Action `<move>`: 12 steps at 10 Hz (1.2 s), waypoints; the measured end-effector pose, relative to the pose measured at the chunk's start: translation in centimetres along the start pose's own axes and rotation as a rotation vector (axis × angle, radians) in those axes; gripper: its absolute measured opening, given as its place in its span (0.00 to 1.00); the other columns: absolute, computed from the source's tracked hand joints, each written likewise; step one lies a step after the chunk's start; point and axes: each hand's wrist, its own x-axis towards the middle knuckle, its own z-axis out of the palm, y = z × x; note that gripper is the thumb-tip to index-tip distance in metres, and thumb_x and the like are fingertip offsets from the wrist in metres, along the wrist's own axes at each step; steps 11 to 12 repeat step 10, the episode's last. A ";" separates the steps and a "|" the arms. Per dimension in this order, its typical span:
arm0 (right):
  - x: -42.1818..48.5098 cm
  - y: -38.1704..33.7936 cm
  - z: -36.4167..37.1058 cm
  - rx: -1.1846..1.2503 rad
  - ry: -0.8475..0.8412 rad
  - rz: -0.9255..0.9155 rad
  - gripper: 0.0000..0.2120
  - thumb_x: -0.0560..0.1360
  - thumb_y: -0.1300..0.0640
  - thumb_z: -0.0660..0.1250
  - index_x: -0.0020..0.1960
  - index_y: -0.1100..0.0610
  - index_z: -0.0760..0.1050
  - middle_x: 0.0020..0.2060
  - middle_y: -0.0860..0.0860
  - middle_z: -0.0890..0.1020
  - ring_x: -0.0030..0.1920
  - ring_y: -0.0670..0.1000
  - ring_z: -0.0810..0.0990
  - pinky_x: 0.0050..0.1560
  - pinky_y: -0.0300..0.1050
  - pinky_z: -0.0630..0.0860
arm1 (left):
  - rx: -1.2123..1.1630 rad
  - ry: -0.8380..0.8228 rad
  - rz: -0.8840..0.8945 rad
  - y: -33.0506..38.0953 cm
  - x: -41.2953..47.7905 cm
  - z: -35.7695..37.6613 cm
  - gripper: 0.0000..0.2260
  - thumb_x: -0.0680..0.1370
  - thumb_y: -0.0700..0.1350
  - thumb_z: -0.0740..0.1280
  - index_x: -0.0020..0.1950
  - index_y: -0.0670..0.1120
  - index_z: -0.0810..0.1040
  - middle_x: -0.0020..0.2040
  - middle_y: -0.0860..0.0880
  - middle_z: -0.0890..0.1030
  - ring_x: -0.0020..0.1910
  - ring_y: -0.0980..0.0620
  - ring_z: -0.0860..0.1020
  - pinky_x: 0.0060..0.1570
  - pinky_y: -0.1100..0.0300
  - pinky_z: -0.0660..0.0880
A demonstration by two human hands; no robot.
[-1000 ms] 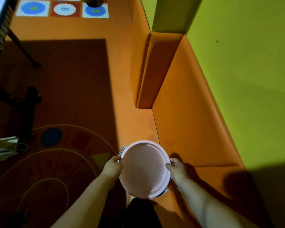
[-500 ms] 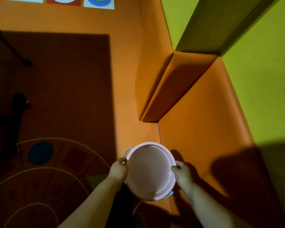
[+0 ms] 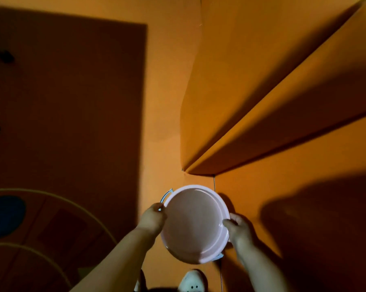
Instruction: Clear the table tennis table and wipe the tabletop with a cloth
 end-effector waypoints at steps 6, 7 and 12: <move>12.7 2.4 5.6 -0.211 0.078 -0.115 0.15 0.72 0.65 0.66 0.58 0.60 0.76 0.47 0.57 0.81 0.48 0.59 0.79 0.50 0.51 0.77 | -0.028 -0.058 0.071 -0.8 13.7 4.0 0.21 0.75 0.35 0.59 0.68 0.43 0.69 0.59 0.40 0.77 0.53 0.40 0.78 0.55 0.45 0.76; 12.6 2.4 5.4 -0.244 0.057 -0.126 0.15 0.71 0.64 0.66 0.58 0.60 0.76 0.50 0.58 0.82 0.49 0.59 0.80 0.51 0.51 0.77 | -0.023 -0.064 0.069 -0.7 13.5 4.1 0.21 0.75 0.35 0.59 0.68 0.43 0.69 0.59 0.39 0.77 0.54 0.40 0.78 0.56 0.45 0.76; 9.7 1.2 5.2 -0.209 -0.007 -0.075 0.17 0.74 0.66 0.65 0.63 0.62 0.74 0.55 0.58 0.81 0.51 0.56 0.78 0.54 0.48 0.75 | 0.148 -0.038 0.112 1.7 11.0 2.6 0.21 0.76 0.34 0.59 0.70 0.44 0.68 0.63 0.42 0.75 0.51 0.48 0.74 0.48 0.60 0.72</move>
